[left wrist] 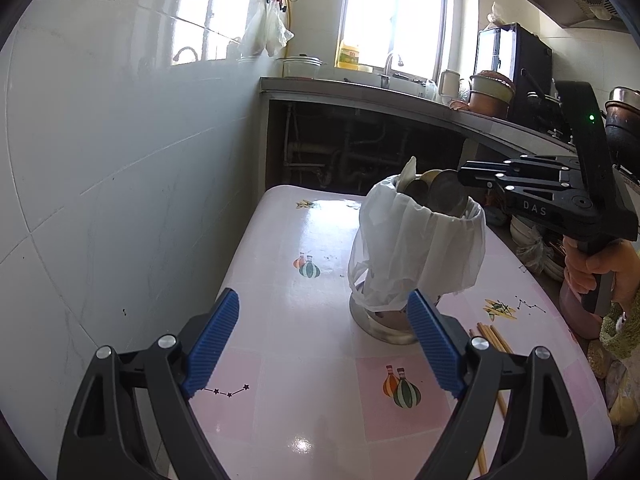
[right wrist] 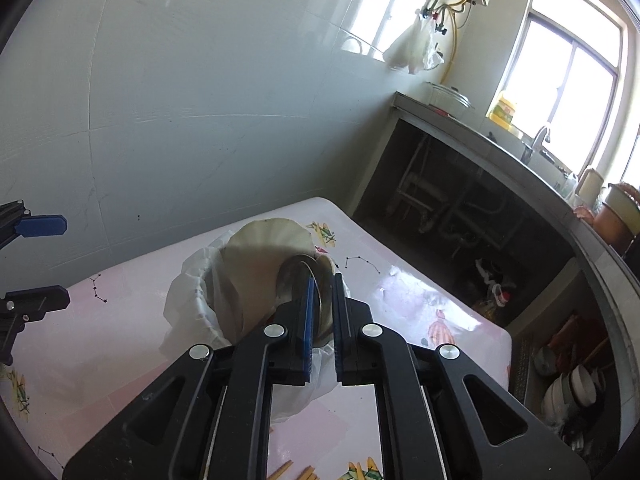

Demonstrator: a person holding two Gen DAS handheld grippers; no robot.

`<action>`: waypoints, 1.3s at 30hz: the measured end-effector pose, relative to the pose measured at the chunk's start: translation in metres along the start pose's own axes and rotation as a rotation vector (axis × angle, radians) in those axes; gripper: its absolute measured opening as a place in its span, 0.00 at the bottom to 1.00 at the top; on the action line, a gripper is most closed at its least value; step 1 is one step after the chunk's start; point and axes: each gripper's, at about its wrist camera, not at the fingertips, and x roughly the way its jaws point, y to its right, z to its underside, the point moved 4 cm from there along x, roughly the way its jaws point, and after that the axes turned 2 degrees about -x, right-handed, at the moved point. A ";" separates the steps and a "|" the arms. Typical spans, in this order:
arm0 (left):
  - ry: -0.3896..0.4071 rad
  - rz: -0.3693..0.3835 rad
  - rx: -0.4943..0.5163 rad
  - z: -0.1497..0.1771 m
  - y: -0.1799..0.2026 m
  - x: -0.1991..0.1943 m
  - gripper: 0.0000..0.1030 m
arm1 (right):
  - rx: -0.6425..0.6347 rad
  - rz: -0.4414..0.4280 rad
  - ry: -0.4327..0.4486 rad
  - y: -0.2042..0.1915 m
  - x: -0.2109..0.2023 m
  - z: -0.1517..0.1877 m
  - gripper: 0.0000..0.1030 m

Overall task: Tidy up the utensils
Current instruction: 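Lower the metal spoon into the holder with the right gripper and open, then grasp one wooden chopstick with the left gripper while the right grasps another chopstick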

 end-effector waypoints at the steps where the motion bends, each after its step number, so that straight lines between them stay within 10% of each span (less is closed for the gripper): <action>1: 0.000 0.001 0.001 0.000 0.001 -0.001 0.82 | 0.017 -0.006 0.012 0.001 -0.006 0.000 0.20; 11: 0.000 0.020 0.024 0.005 0.011 -0.005 0.82 | 0.288 -0.044 0.066 0.037 -0.072 0.028 0.31; 23: -0.080 0.087 0.060 0.027 0.043 0.008 0.82 | 0.644 -0.060 -0.247 0.026 -0.068 0.179 0.29; 39: -0.291 0.206 0.169 0.091 0.119 0.049 0.72 | 0.667 -0.104 -0.376 0.000 -0.036 0.230 0.10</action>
